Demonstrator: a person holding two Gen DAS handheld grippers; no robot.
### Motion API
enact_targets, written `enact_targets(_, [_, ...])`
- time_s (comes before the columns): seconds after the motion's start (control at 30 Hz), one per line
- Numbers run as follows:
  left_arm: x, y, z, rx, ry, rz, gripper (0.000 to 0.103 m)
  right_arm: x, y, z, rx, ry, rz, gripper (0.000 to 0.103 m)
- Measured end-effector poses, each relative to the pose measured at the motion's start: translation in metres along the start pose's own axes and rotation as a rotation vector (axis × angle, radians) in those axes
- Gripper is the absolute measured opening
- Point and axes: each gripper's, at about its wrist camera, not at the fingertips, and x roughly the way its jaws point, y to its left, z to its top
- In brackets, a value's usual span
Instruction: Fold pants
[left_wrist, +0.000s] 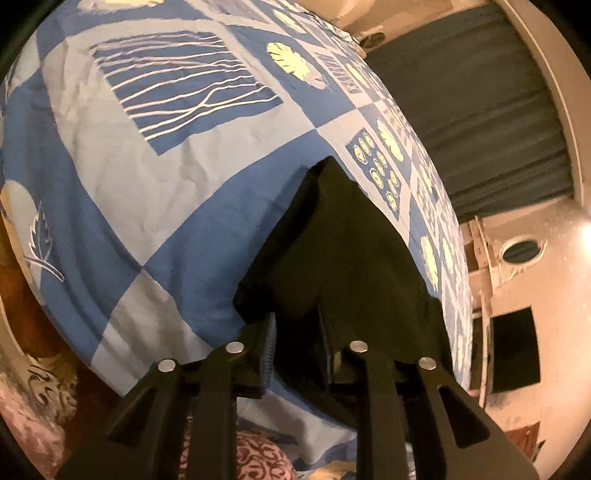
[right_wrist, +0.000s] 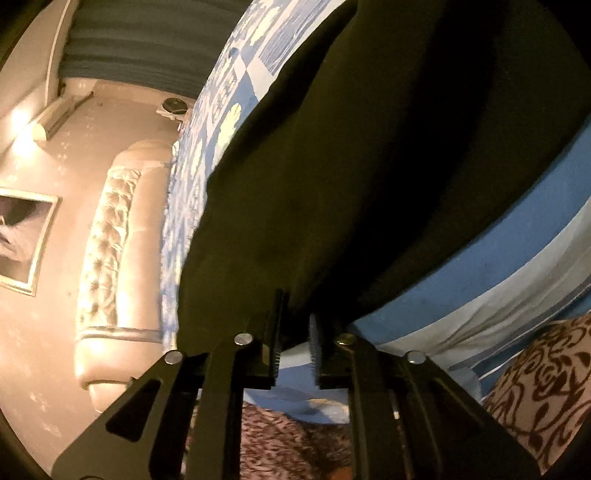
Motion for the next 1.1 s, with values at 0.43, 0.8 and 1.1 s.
enact_targets(0.43, [-0.027, -0.064, -0.013, 0.232, -0.058, 0.064, 0.081, -0.186, -0.039, 0.153, 0.122, -0.452, -0.08, 0.078])
enact_targets(0.8, [0.051, -0.152, -0.076, 0.239, 0.131, -0.056, 0.081, -0.213, -0.105, 0.284, 0.236, -0.53, -0.224, 0.078])
enact_targets(1.1, [0.09, -0.225, -0.154, 0.379, 0.234, -0.159, 0.081, -0.184, -0.118, 0.337, 0.207, -0.431, -0.268, 0.03])
